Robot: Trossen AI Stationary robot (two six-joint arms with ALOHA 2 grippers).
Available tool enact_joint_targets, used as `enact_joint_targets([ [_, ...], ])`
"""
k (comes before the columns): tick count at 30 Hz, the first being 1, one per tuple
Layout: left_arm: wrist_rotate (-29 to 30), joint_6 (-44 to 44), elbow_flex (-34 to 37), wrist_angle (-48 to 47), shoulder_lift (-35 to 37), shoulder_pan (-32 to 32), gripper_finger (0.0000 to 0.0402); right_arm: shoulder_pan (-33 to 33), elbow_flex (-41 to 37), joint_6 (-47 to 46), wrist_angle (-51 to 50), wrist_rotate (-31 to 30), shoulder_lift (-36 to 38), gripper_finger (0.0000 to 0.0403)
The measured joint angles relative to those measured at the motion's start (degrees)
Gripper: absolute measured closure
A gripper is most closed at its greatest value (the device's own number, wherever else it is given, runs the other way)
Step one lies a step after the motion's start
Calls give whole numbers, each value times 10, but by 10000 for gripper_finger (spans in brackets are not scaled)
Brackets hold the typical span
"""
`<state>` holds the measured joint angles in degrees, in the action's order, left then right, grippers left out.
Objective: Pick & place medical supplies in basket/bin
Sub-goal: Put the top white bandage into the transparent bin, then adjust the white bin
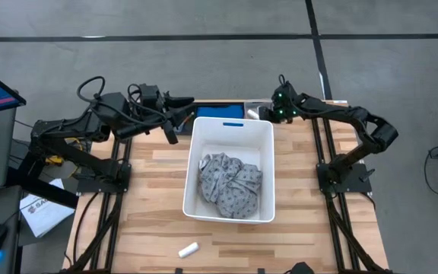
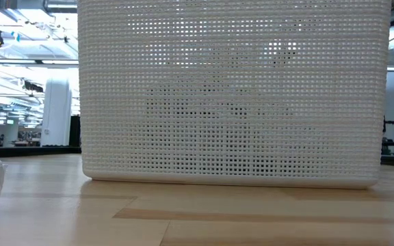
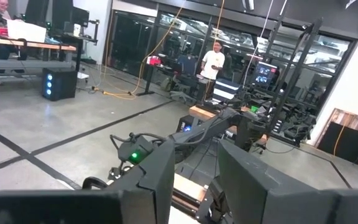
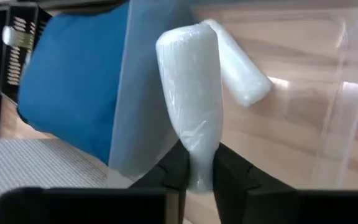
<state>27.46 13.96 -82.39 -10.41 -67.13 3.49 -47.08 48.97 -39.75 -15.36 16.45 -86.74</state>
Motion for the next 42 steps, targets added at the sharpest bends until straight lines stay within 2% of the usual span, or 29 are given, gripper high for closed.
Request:
enact_joint_targets([
  [7,0,0,0,3,0,0,286,-5,0,23,-26,1,1,272],
  [11,0,0,0,3,0,0,286,-13,0,23,-16,2,7,240],
  [20,0,0,0,3,0,0,286,-30,-10,43,-37,12,40,228],
  [25,-1,0,0,4,0,0,286,-31,-15,58,-63,13,85,229],
  [28,-1,0,0,7,0,0,286,-30,-15,70,-95,2,131,235],
  [32,-1,0,0,7,0,0,286,-26,-15,89,-188,-75,199,262],
  [35,-1,0,0,7,0,0,286,-24,-15,98,-246,-80,249,301],
  [39,-3,0,0,6,0,0,286,16,-15,88,-269,-82,294,377],
  [42,-3,-1,0,5,0,0,286,46,-15,57,-268,-102,305,394],
])
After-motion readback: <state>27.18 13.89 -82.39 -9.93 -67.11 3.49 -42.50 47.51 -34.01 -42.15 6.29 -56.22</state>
